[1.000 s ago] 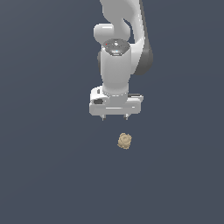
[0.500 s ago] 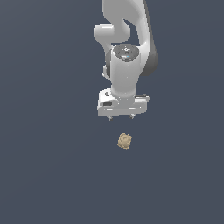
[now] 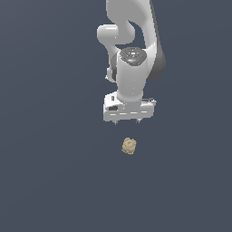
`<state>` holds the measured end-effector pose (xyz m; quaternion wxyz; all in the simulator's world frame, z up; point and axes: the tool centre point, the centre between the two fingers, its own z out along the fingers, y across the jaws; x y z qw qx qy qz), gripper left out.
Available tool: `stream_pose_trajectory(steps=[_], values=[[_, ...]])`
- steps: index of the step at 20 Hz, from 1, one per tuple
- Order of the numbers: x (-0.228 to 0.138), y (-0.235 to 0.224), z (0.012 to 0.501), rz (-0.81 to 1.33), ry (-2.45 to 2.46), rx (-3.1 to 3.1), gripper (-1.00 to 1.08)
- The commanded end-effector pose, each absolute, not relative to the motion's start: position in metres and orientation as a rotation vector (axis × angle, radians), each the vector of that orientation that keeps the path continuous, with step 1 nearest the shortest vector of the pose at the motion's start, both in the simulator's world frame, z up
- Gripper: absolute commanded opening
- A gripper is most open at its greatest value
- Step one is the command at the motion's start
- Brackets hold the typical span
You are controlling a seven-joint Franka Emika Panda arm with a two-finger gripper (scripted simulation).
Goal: Pick up the object and move it to a goal position.
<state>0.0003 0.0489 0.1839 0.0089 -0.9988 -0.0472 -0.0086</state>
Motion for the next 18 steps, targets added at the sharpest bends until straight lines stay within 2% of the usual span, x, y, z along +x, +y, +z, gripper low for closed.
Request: stream_pose_trajectory(steps=[1,18], values=[[0.002,0.05,0.181,-0.025,-0.128,-3.121,1.0],[0.034,0.062,0.122,-0.005,0.316,-3.115,1.0]])
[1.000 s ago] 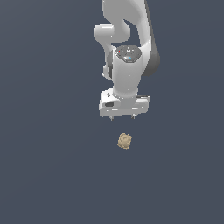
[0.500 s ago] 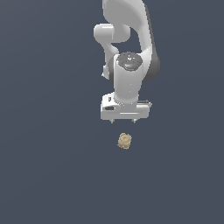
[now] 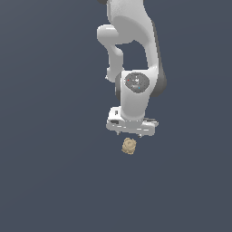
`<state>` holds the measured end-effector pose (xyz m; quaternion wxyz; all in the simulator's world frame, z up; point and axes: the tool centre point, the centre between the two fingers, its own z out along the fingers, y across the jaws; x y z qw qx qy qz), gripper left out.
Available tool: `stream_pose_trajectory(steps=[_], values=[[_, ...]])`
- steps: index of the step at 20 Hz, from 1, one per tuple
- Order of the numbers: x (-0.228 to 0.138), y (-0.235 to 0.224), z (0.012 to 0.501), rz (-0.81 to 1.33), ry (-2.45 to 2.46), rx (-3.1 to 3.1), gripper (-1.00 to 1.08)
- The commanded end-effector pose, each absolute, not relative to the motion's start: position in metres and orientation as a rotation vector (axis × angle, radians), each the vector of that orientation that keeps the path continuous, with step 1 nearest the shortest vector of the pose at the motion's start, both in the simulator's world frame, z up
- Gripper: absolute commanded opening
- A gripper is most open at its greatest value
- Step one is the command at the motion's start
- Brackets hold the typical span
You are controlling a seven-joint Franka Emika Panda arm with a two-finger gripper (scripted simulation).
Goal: Pick up the object and move it to a goal position.
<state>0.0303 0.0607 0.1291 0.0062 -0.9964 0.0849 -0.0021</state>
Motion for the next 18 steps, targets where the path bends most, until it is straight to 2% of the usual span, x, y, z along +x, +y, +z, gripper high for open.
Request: stream_pose_trajectory(steps=[1,18], values=[[0.035,0.063,0.118,-0.004,0.345,-3.113,1.0],[0.046,0.068,0.089,0.001,0.53,-3.096,1.0]])
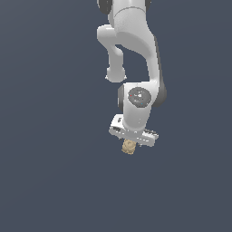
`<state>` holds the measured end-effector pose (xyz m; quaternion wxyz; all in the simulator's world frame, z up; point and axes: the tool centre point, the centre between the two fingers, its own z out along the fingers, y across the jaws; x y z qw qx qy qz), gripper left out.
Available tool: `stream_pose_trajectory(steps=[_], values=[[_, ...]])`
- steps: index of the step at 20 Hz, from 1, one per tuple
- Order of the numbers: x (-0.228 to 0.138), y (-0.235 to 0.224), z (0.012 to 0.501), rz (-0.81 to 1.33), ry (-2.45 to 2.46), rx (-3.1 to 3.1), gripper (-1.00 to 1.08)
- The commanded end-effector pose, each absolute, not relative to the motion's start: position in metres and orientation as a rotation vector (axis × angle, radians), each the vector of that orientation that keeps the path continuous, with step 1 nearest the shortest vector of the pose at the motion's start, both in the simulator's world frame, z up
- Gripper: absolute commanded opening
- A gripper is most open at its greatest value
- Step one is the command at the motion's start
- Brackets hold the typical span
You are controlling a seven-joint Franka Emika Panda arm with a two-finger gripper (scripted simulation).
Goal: Pick up the object and move it to a goal position.
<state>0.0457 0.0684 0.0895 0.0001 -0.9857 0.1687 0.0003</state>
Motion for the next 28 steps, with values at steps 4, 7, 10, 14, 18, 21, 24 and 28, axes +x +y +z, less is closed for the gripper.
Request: stream_pose_trajectory(steps=[4,7,10,14,18,21,24,28], values=[[0.045,0.068,0.077,0.001,0.532,-3.096,1.0],[0.045,0.068,0.06,0.0,0.534,-3.096,1.0],[0.045,0.068,0.047,0.0,0.536,-3.096,1.0],[0.046,0.068,0.039,0.0,0.536,-3.096,1.0],[0.046,0.069,0.039,0.0,0.536,-3.096,-1.0],[0.046,0.069,0.039,0.0,0.536,-3.096,-1.0],[0.046,0.069,0.039,0.0,0.536,-3.096,-1.0],[0.046,0.068,0.04,0.0,0.536,-3.096,-1.0]])
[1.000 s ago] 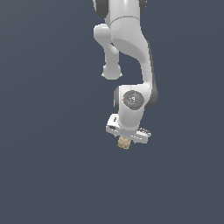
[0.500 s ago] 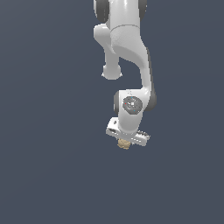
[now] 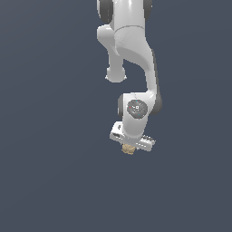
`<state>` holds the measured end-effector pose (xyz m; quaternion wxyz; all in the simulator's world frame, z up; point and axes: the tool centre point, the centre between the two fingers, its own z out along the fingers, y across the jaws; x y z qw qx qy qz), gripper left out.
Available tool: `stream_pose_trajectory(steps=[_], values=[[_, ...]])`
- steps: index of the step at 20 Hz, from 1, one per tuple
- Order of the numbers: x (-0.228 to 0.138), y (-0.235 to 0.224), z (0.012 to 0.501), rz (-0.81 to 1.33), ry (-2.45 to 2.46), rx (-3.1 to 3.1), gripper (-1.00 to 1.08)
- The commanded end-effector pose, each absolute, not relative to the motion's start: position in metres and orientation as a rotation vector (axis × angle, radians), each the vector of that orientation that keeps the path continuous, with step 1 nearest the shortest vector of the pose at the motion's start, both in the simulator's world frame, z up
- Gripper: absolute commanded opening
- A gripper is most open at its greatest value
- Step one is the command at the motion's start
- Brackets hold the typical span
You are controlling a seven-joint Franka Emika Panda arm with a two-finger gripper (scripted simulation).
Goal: Pick up the object and move it to a goal position.
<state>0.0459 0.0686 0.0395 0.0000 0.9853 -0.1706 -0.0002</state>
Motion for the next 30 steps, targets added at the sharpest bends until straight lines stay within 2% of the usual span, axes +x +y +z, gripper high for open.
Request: stream_pose_trajectory(steps=[1,8,14,30], values=[[0.046,0.068,0.04,0.0,-0.536,3.095,-1.0],[0.04,0.057,0.058,0.0,-0.536,3.095,-1.0],[0.03,0.036,0.091,0.0,-0.537,3.096,-1.0],[-0.018,-0.064,0.249,-0.001,-0.538,3.098,-1.0]])
